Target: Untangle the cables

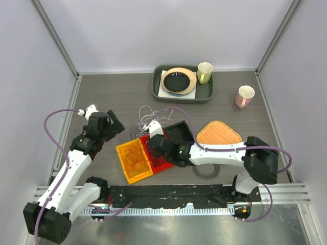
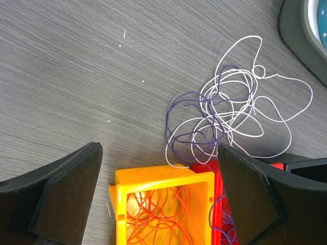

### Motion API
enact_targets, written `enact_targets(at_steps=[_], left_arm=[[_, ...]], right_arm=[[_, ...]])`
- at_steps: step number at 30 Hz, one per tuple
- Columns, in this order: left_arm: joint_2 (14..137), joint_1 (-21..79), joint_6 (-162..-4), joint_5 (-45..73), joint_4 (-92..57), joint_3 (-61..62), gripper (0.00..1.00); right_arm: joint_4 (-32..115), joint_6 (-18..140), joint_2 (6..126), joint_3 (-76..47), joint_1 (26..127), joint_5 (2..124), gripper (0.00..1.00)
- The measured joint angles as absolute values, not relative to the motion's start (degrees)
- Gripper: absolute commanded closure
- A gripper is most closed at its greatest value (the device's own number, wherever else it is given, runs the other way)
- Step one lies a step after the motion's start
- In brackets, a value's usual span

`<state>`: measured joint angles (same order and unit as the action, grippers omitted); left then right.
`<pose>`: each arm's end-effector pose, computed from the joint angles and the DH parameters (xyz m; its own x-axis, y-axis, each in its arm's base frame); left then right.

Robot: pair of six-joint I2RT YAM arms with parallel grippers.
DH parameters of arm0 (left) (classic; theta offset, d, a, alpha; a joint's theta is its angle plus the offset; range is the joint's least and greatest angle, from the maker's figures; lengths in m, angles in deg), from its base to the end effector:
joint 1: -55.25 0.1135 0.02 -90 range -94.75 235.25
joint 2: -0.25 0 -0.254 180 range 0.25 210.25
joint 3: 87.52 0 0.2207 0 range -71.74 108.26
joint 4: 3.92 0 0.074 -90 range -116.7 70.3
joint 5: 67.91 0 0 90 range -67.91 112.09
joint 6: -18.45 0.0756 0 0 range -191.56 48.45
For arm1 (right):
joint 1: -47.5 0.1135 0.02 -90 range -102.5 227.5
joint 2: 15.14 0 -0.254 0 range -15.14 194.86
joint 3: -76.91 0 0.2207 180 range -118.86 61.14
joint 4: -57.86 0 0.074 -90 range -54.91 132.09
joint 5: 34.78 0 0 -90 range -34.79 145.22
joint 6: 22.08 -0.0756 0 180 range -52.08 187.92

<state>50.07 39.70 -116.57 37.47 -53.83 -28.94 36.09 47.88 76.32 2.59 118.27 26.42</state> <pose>0.1835 -0.0302 0.2445 -0.4949 -0.5702 -0.6557 -0.4017 0.8192 -0.4093 0.1485 0.3152 0.2143 -0.4356 -0.3370 -0.8347 -0.5904 0.8069 -0.0176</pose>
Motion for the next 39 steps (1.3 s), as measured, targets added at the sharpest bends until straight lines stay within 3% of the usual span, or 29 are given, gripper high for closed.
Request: enact_targets(at_steps=[13,35,39], left_arm=[[50.1,39.7,-116.6,37.4,-53.8,-28.9,0.00],[50.1,39.7,-116.5,37.2,-53.8,-28.9,0.00],[50.2,39.7,-116.4,36.8,-53.8,-28.9,0.00]], right_arm=[[36.4,45.8,74.6,9.3,118.3,24.4,0.99],[34.3,45.2,80.9,8.6,117.7,24.5,0.99],[33.9,45.7,80.2,8.2,117.5,25.5,0.83]])
